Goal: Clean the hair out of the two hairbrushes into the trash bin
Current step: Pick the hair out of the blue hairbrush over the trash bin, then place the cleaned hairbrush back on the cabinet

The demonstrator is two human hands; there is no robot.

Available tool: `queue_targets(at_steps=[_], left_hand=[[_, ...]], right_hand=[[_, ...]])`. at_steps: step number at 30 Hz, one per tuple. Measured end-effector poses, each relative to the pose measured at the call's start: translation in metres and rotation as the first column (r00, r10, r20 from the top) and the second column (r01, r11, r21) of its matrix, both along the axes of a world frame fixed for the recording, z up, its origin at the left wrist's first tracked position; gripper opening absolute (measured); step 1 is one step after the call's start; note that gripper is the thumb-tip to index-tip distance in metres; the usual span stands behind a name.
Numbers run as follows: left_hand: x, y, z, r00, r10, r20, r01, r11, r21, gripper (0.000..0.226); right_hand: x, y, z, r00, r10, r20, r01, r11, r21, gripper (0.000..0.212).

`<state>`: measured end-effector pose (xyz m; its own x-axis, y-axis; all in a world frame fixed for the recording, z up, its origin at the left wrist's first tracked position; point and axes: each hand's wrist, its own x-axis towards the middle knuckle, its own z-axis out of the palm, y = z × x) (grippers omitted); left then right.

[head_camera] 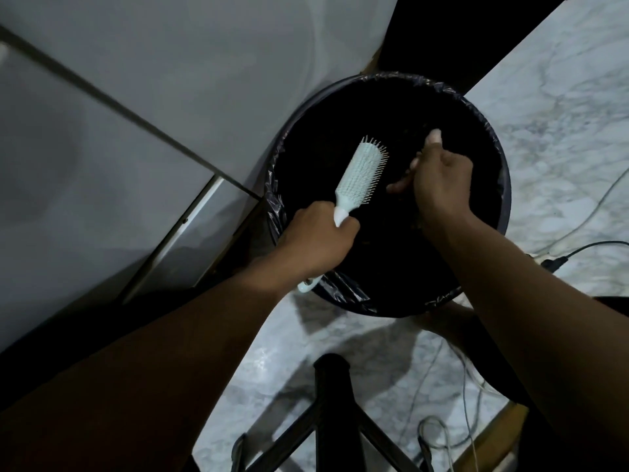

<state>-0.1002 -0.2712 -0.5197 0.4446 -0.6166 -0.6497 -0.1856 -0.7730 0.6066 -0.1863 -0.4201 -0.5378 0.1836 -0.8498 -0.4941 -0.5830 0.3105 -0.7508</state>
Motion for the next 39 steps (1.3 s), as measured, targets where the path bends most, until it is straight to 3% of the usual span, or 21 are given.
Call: queue_targets(at_steps=[4, 6, 7, 9, 12, 17, 24, 32, 39], left_hand=[[-0.004, 0.011, 0.009, 0.999, 0.009, 0.047, -0.01, 1.0, 0.015, 0.022], [-0.006, 0.013, 0.022, 0.996, -0.001, 0.086, 0.0, 1.0, 0.007, 0.019], [-0.007, 0.013, 0.03, 0.995, 0.0, 0.104, 0.0, 1.0, 0.001, 0.02], [-0.006, 0.013, 0.048, 0.99, 0.015, 0.139, -0.013, 1.0, -0.014, 0.019], [-0.004, 0.011, 0.08, 0.978, 0.031, 0.207, -0.027, 0.999, -0.024, 0.018], [-0.008, 0.018, 0.147, 0.956, 0.067, 0.285, -0.033, 0.992, -0.125, 0.024], [-0.012, 0.037, 0.267, 0.9, 0.158, 0.406, -0.06, 0.968, -0.243, 0.03], [-0.016, 0.073, 0.418, 0.684, 0.339, 0.646, -0.034, 0.899, -0.436, 0.041], [-0.011, 0.13, 0.516, 0.461, 0.452, 0.764, -0.073, 0.877, -0.475, 0.035]], right_hand=[[-0.002, 0.004, 0.012, 0.986, 0.151, -0.069, -0.157, 0.984, -0.083, 0.048], [-0.003, 0.004, 0.026, 0.967, 0.234, -0.099, -0.244, 0.965, -0.094, 0.016], [-0.005, 0.004, 0.034, 0.952, 0.282, -0.116, -0.291, 0.954, -0.066, 0.011], [-0.009, 0.005, 0.052, 0.892, 0.419, -0.17, -0.42, 0.907, 0.035, 0.027], [-0.013, 0.006, 0.089, 0.799, 0.553, -0.234, -0.562, 0.826, 0.033, 0.023], [-0.013, 0.005, 0.169, 0.771, 0.616, -0.162, -0.633, 0.768, -0.093, 0.016], [-0.013, 0.016, 0.305, 0.733, 0.652, -0.195, -0.675, 0.661, -0.328, 0.014], [-0.031, 0.061, 0.449, 0.685, 0.68, -0.261, -0.693, 0.496, -0.523, 0.014], [-0.013, 0.109, 0.544, 0.639, 0.701, -0.317, -0.69, 0.338, -0.64, 0.009]])
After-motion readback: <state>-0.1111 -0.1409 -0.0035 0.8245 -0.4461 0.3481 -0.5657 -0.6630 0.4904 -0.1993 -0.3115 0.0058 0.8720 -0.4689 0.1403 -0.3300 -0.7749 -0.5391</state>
